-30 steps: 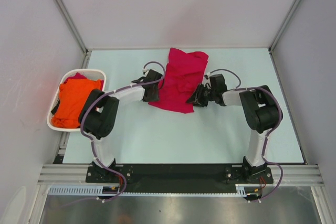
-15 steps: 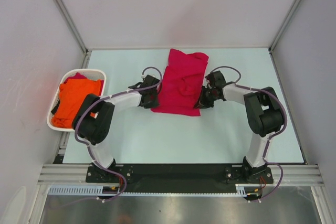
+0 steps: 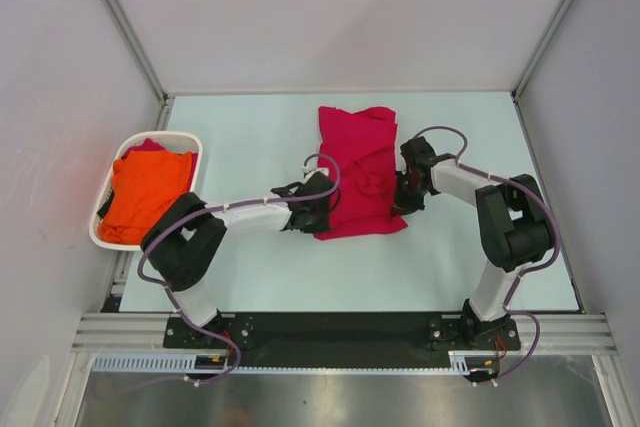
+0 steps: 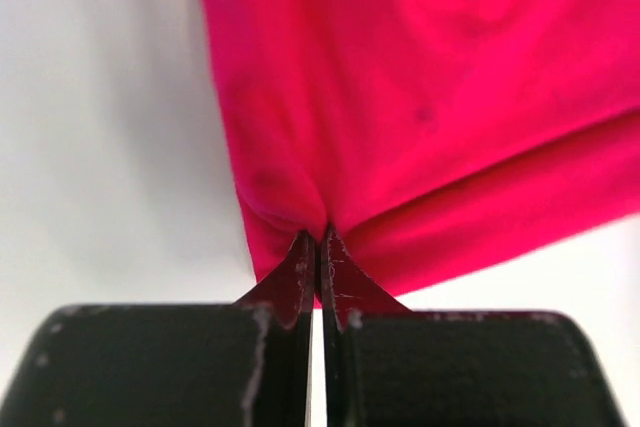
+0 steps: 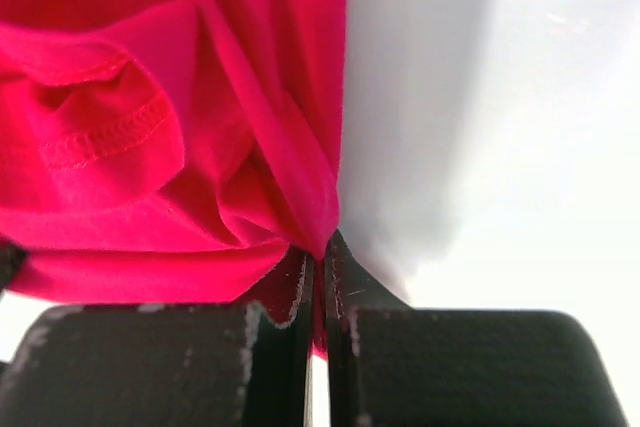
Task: Fold and stack the t-shirts
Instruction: Fold the folded rectangular tshirt in 1/3 of the way
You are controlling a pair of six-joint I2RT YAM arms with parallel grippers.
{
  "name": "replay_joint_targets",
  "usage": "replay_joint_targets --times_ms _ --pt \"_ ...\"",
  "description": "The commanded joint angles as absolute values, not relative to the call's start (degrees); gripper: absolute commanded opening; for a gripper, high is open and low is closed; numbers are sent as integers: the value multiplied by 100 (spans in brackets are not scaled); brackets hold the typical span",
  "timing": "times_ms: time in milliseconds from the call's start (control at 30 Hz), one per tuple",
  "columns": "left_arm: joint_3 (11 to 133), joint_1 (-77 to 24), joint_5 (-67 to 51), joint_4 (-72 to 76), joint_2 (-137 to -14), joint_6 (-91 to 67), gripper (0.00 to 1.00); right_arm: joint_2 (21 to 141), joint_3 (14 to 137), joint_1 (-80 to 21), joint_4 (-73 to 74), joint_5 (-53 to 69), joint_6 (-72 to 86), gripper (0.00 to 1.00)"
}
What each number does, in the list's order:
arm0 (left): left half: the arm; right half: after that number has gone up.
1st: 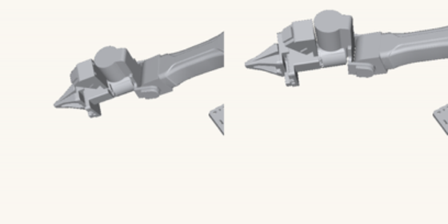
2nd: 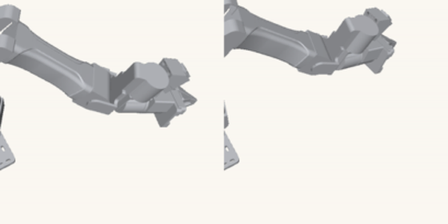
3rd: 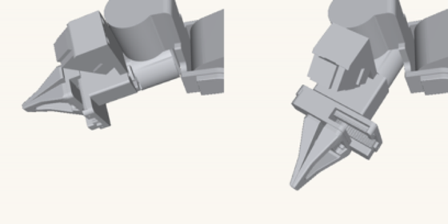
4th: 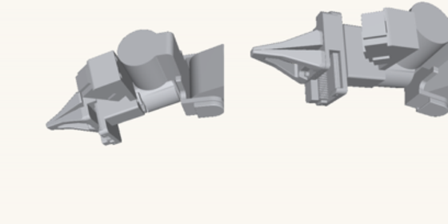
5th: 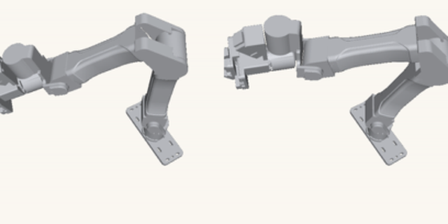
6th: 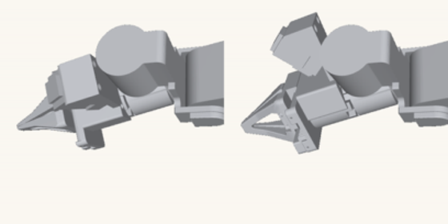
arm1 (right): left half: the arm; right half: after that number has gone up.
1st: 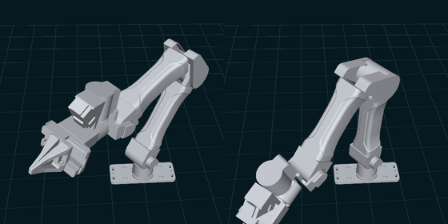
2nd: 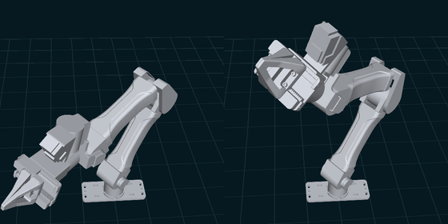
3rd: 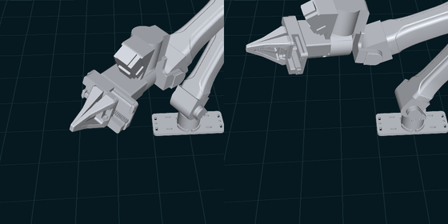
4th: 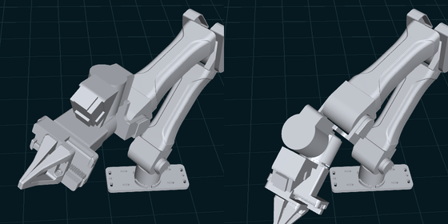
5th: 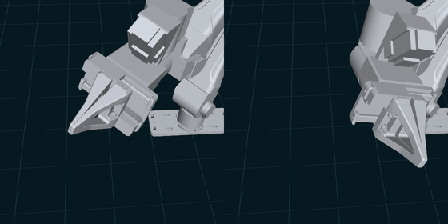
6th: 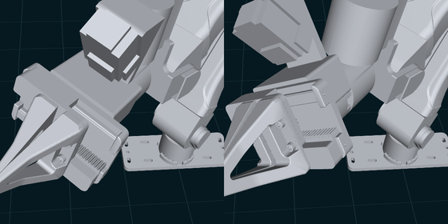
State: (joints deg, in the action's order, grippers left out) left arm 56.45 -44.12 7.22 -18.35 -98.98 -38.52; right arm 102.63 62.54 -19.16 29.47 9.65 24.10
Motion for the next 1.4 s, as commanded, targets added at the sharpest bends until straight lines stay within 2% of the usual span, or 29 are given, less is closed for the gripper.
replay_joint_targets --times_ms 0,100,133,167,200,233,267,300,333,433,533,600,633,667,700,733,767,800,967,1100,1367 --pt "5423 -4956 466 -2461 -10195 -4350 0 10204 6126 -1828 3630 9 2145 0" --pt "5353 -4992 641 -2575 -10161 -4386 1 10196 6178 -1924 3709 9 2092 3" --pt "5335 -4992 772 -2645 -10047 -4386 14 10169 6179 -1960 3744 9 2066 7" --pt "5352 -4992 930 -2863 -9976 -4377 25 10108 6179 -2012 3762 9 2039 16" --pt "5405 -4992 1271 -3004 -9836 -4368 70 9960 6187 -2074 3788 26 2022 19" --pt "5449 -4992 1448 -3145 -9757 -4386 83 9862 6196 -2118 3866 9 2039 34" --pt "5484 -4992 1615 -3390 -9669 -4368 90 9740 6196 -2153 3911 9 2048 61" --pt "5519 -4992 1852 -3480 -9572 -4351 96 9625 6205 -2179 3963 -261 2048 84" --pt "5580 -4992 1950 -3559 -9380 -4307 100 9337 6249 -2241 4068 -325 2057 99" --pt "5651 -4992 2380 -3805 -8922 -4280 100 8801 6433 -2215 4244 -413 1995 100" --pt "5669 -4992 2810 -3920 -8457 -4271 100 8290 6513 -2224 4071 -501 1951 96" --pt "5686 -4992 2987 -3929 -8176 -4254 100 8061 6434 -2224 3807 -283 1838 82" --pt "5713 -4992 3040 -3929 -8104 -4245 99 7990 6373 -2224 3510 -212 1828 69" --pt "5739 -4992 3128 -3920 -8060 -4202 98 7876 6294 -2215 3376 -115 1819 8" --pt "5800 -4992 3155 -3920 -7990 -4184 82 7849 6215 -2215 3210 182 1811 0" --pt "5818 -4992 3181 -3903 -7954 -4157 58 7857 6162 -2215 2921 376 1776 0" --pt "5836 -4992 3260 -3876 -7928 -4131 23 7971 6135 -2206 2840 595 1758 0" --pt "5871 -4992 3296 -3876 -7902 -4140 1 8076 6083 -2180 2700 1102 1749 0" --pt "5994 -4992 3252 -3604 -8068 -3973 0 9077 6055 -2197 1969 2248 1995 0" --pt "6213 -4992 3243 -3639 -8437 -3946 0 9947 6231 -2373 1785 2338 1978 0" --pt "6240 -4992 3208 -3709 -8675 -4078 0 10599 6670 -2417 1617 1872 2004 0"
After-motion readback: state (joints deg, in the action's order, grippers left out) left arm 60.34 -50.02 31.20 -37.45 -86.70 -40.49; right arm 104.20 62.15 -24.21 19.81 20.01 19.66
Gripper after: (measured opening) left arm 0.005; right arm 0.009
